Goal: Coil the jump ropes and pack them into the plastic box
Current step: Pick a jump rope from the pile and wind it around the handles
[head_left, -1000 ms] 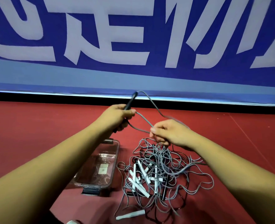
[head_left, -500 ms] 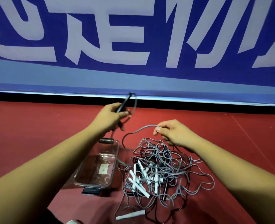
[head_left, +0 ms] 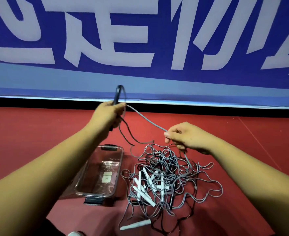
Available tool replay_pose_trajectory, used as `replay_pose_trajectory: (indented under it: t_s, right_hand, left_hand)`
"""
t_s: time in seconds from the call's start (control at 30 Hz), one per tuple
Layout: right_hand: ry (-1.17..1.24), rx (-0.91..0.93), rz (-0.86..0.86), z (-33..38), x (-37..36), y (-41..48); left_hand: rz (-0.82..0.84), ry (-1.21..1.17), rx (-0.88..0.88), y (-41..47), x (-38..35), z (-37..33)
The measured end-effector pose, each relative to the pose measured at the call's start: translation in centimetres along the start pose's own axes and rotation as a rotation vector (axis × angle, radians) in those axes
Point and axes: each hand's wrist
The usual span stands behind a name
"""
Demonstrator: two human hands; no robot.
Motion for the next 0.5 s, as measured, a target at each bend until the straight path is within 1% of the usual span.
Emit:
replay_pose_trajectory:
  t_s: [0.07,0.13,0.2,0.23,0.33,0.37,0.4,0.43,0.5]
  right_hand:
    - [-0.063,-0.032,-0.024,-1.1,1.1,-0.3]
    - [0.009,-0.065,-0.041,-2.0,1.3,-0.3]
    - [-0.02,-0.063,-0.026,-2.1,1.0,-0.2]
    - [-0.05,-0.055,-0.021,-2.1,0.7,0.0]
    - [-0.097,-0.041,-0.033,-1.1,0.0,0.3]
    - [-0.098,-0.026,-0.027,-0.7,-0.1,0.5]
    - [-0.096,-0.011,-0.012,-0.2,-0.4,0.5]
    - [-0.086,0.004,0.003,0.2,-0.7,0.6]
    - [-0.077,0.045,0.018,1.1,-1.3,0.8]
  left_hand:
    - [-0.09,-0.046,-0.001,1.2,1.8,0.0]
    - [-0.128,-0.05,0.014,2.1,2.9,0.6]
    - [-0.152,0.013,0.019,2.6,3.2,1.2]
    - [-0.181,0.105,0.002,2.8,3.3,1.4]
    - [-0.305,0.553,-0.128,2.7,3.5,1.8]
    - [-0.289,0.621,-0.169,2.3,3.2,1.7]
    - [-0.224,0.629,-0.193,1.6,2.6,1.6]
    - [-0.119,0.592,-0.199,0.7,1.8,1.5]
    - [0.146,0.486,-0.154,-1.3,-0.2,1.3]
Point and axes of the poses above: each hand's wrist, its own y-axis towards the middle knuckle, its own x-axis out of the back of the hand, z = x × y, and after that the axes turned 12 degrees about x, right-handed
